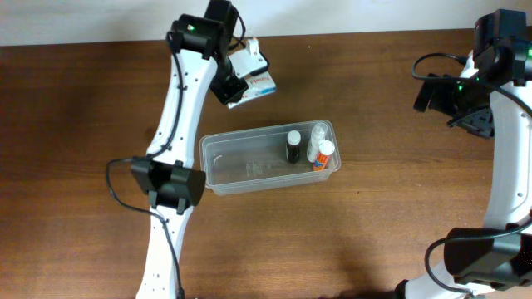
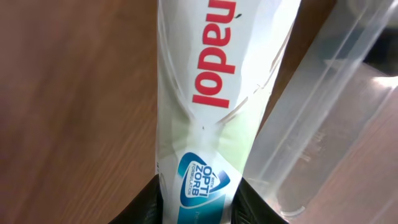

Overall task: Pack container
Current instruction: 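Lower the Panadol box into the left end of the container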

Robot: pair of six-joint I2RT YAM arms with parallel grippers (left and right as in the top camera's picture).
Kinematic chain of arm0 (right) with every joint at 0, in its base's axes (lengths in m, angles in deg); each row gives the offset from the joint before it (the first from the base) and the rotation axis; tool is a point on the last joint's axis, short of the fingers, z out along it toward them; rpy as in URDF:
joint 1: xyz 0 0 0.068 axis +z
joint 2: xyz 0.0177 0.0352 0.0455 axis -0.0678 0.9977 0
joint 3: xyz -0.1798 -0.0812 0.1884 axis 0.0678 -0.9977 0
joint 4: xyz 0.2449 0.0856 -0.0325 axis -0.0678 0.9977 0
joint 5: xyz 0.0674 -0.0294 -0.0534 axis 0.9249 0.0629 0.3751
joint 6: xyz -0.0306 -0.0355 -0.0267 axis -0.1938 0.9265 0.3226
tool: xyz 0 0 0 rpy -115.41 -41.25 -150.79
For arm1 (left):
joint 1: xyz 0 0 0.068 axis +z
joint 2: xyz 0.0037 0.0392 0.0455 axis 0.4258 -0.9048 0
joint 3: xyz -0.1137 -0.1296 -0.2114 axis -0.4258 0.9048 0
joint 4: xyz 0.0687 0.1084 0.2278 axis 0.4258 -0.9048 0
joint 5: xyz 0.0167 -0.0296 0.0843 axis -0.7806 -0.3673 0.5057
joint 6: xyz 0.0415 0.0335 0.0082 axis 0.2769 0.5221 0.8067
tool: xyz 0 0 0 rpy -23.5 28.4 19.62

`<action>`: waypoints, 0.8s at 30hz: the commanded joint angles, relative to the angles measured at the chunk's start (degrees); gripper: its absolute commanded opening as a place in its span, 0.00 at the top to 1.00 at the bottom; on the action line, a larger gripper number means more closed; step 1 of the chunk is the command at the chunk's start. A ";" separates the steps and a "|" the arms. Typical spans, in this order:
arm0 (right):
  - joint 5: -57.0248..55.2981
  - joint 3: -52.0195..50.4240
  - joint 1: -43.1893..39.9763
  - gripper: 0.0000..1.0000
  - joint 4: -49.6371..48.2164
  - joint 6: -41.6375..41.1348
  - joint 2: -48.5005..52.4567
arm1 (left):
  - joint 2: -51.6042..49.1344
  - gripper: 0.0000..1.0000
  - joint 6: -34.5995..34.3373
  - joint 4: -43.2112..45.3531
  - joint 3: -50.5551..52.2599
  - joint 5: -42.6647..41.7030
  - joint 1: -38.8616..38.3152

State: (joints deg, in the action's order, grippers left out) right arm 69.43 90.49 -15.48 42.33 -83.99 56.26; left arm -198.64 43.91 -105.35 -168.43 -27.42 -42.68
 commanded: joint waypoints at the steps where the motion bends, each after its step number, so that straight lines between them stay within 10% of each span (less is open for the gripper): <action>1: -0.50 0.26 -0.11 0.02 0.00 -0.33 -0.17 | 7.85 0.76 -7.02 -0.17 0.28 0.92 0.79; 24: -0.50 0.26 -0.11 0.02 0.00 -0.33 -0.17 | 27.17 0.73 -8.07 -0.17 45.22 -8.22 -2.67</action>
State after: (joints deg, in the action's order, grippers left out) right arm 69.43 90.49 -15.48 42.33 -84.03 56.26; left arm -174.03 32.08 -105.46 -126.18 -32.40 -43.90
